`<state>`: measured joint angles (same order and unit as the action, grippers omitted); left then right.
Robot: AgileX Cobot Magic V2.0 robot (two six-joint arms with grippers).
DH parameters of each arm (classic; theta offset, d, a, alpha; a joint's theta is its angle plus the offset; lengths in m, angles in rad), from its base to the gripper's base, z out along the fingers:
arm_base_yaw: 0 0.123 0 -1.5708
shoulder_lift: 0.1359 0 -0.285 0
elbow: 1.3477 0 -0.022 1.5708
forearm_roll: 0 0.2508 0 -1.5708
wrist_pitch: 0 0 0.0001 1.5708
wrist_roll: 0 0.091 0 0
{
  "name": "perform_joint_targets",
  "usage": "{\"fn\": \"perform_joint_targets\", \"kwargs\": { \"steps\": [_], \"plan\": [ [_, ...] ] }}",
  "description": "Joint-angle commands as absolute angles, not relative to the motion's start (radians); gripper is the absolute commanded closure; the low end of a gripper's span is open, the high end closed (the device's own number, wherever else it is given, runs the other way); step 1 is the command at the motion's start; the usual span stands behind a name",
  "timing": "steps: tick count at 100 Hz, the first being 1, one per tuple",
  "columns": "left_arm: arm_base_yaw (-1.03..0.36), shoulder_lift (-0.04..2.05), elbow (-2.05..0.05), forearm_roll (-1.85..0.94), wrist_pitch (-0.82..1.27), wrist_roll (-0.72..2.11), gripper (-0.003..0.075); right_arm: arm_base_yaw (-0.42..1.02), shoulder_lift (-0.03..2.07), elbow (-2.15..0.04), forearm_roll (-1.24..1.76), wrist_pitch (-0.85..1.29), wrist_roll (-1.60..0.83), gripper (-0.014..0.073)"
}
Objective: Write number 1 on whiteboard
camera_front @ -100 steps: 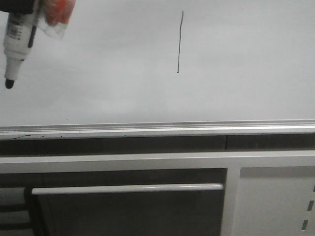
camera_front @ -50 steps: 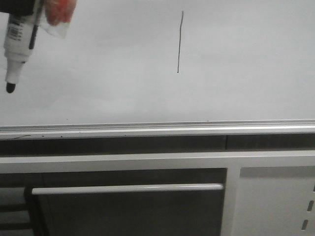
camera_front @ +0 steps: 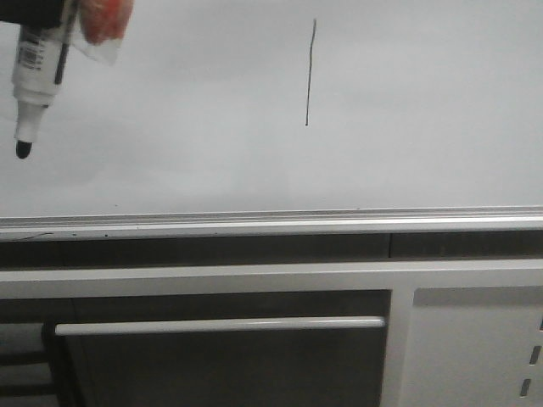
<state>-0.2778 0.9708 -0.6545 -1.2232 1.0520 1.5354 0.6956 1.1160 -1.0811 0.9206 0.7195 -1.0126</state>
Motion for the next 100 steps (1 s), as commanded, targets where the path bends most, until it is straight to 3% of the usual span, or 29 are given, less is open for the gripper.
{"fn": "perform_joint_targets", "kwargs": {
  "steps": [1,15,57,100],
  "plan": [
    [-0.283,0.961,-0.688,-1.293,1.004,1.506,0.0741,0.696,1.098,-1.117,0.975,0.684,-1.001,0.0356],
    [-0.283,0.959,-0.688,-1.293,0.969,1.501,0.0741,0.678,1.092,-1.117,0.971,0.629,-0.974,0.0260],
    [-0.283,0.857,-0.592,-1.468,0.588,1.519,0.0741,0.500,0.966,-1.103,0.971,0.618,-0.928,0.0260],
    [-0.314,0.868,-0.551,-1.778,0.437,1.765,0.0741,0.496,0.934,-1.103,0.969,0.622,-0.928,0.0260]
  ]
}}
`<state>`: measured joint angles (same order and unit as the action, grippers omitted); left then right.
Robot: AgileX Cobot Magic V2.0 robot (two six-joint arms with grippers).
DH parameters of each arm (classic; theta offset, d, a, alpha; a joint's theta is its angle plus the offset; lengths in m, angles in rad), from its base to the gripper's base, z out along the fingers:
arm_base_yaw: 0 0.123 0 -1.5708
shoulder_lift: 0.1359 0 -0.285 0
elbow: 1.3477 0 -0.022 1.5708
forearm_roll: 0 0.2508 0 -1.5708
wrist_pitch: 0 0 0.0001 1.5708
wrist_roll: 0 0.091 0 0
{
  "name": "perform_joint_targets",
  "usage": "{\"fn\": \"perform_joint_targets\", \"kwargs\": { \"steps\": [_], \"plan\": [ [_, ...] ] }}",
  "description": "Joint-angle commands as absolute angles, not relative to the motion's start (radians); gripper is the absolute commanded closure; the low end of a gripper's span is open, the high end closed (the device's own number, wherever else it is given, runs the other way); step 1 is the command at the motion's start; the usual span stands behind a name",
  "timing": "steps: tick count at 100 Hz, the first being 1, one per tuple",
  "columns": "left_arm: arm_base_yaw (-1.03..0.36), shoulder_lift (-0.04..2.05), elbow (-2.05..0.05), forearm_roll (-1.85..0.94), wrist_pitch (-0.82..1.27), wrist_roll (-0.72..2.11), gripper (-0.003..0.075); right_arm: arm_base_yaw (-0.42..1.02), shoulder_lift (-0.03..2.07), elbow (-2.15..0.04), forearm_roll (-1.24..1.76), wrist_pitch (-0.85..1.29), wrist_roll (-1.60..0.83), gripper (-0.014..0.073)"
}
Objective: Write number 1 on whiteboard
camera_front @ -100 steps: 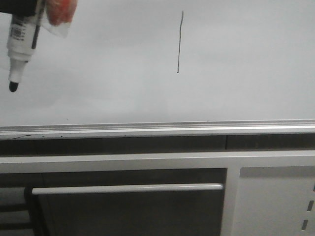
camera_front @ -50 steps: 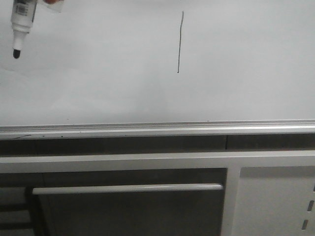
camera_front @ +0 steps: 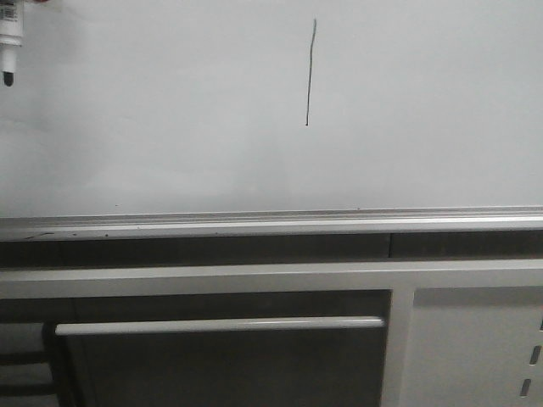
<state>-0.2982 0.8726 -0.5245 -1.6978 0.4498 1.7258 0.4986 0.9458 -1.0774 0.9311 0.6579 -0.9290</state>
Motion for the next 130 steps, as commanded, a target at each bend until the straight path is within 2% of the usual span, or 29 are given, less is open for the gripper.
{"fn": "perform_joint_targets", "kwargs": {
  "steps": [1,47,130],
  "plan": [
    [-0.314,0.868,-0.551,-1.783,0.434,1.769,0.0741,0.496,0.934,-1.103,0.969,0.622,-0.928,0.0260],
    [-0.320,0.964,-0.559,-1.859,0.398,1.925,0.0741,0.496,0.934,-1.103,0.969,0.622,-0.928,0.0260],
    [-0.320,0.964,-0.559,-1.859,0.417,2.188,0.0741,0.496,0.934,-1.103,0.969,0.607,-0.928,0.0260]
  ]
}}
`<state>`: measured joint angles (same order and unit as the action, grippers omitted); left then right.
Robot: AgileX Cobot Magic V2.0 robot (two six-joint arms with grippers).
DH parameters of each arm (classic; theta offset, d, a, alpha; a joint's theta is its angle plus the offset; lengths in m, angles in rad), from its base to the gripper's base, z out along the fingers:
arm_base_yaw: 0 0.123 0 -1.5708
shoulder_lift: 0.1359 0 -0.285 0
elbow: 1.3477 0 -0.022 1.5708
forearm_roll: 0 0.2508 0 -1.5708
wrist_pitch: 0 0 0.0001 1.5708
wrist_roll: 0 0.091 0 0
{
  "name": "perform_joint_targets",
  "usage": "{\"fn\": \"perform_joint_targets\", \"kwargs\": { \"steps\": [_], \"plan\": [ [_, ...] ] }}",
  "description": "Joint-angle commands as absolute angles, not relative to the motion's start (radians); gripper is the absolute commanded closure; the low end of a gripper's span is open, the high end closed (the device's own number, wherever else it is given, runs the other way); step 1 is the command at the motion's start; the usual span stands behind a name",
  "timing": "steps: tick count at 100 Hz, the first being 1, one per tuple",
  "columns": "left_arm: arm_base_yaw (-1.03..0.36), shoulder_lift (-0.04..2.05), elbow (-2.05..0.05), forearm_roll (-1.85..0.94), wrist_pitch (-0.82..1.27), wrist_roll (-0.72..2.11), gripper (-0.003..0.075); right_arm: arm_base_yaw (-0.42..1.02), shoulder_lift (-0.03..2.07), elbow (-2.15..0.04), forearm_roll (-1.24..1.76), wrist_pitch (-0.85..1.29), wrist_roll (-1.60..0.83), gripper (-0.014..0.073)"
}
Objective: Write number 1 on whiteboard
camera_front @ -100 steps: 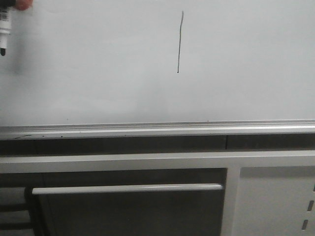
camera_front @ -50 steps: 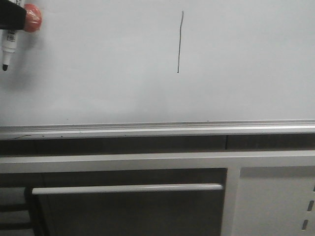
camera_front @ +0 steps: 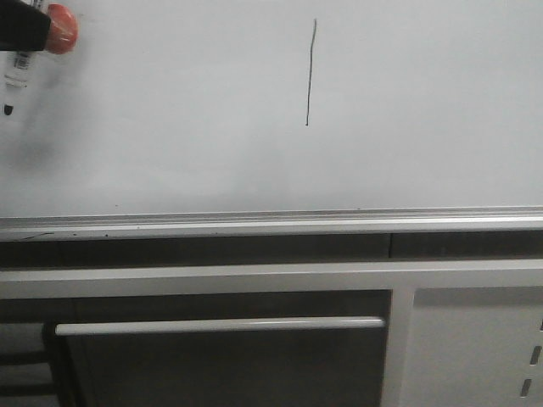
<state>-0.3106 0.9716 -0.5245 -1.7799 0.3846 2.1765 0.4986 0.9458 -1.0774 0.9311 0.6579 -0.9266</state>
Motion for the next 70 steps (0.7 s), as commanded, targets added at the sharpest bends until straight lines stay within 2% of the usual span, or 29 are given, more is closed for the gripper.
{"fn": "perform_joint_targets", "kwargs": {
  "steps": [1,70],
  "plan": [
    [-0.320,0.964,-0.559,-1.859,0.414,2.188,0.0741,0.496,0.934,-1.103,0.969,0.607,-0.928,0.0260],
    [-0.320,0.964,-0.596,-1.859,0.267,2.192,0.0741,0.496,0.936,-1.103,0.969,0.583,-0.928,0.0260]
  ]
}}
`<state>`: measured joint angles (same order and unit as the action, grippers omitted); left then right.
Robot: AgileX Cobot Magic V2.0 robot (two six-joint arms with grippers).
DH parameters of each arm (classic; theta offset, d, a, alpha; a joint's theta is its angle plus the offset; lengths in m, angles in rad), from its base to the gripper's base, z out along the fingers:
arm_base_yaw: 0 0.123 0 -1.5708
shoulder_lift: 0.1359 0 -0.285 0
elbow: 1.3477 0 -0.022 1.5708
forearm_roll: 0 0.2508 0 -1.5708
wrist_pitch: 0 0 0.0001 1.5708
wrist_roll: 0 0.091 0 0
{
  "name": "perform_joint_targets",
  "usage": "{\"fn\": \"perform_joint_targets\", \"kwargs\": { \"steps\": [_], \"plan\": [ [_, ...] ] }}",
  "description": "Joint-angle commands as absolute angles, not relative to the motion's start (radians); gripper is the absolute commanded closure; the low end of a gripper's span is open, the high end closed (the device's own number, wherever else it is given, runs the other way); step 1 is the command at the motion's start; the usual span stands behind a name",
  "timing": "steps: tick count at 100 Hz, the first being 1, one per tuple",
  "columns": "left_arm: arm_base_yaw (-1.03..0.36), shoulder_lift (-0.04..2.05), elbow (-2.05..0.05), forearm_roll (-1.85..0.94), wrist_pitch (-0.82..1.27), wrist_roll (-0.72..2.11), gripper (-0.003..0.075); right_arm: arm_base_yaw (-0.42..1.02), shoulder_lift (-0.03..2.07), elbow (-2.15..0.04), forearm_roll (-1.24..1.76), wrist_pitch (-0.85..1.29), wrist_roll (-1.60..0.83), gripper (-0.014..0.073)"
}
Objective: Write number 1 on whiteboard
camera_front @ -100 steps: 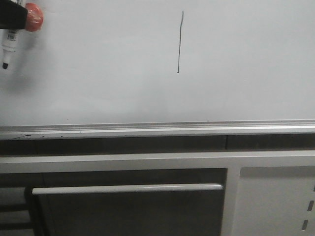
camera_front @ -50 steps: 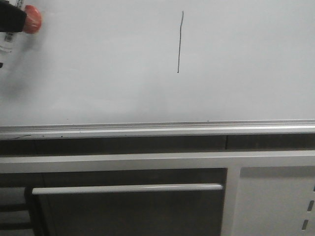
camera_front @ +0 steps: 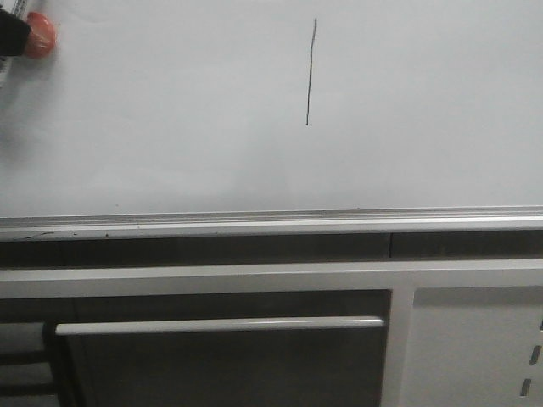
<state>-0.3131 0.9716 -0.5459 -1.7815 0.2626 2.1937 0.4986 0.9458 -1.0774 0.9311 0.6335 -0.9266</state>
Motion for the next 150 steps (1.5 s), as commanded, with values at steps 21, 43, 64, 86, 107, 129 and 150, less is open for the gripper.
{"fn": "perform_joint_targets", "kwargs": {
  "steps": [21,43,64,86,107,129,150],
  "plan": [
    [-0.320,0.964,-0.598,-1.859,0.257,2.192,0.0741,0.496,0.936,-1.103,0.969,0.583,-0.928,0.0260],
    [-0.320,0.964,-0.598,-1.859,0.270,2.192,0.0741,0.496,0.936,-1.103,0.969,0.583,-0.928,0.0260],
    [-0.320,0.964,-0.598,-1.859,0.278,2.192,0.0741,0.496,0.936,-1.103,0.969,0.583,-0.928,0.0260],
    [-0.376,0.964,-0.598,-1.859,0.285,2.181,0.0741,0.496,0.936,-1.103,0.969,0.583,-0.928,0.0260],
    [-0.550,0.968,-0.598,-1.859,0.126,2.181,0.0741,0.496,0.936,-1.103,0.969,0.583,-0.928,0.0260],
    [-0.667,1.026,-0.665,-1.857,0.006,2.181,0.0741,0.496,0.936,-1.103,0.969,0.583,-0.928,0.0260],
    [-0.678,1.126,-0.734,-1.807,-0.097,2.191,0.0741,0.496,0.936,-1.103,0.969,0.592,-0.928,0.0260]
  ]
}}
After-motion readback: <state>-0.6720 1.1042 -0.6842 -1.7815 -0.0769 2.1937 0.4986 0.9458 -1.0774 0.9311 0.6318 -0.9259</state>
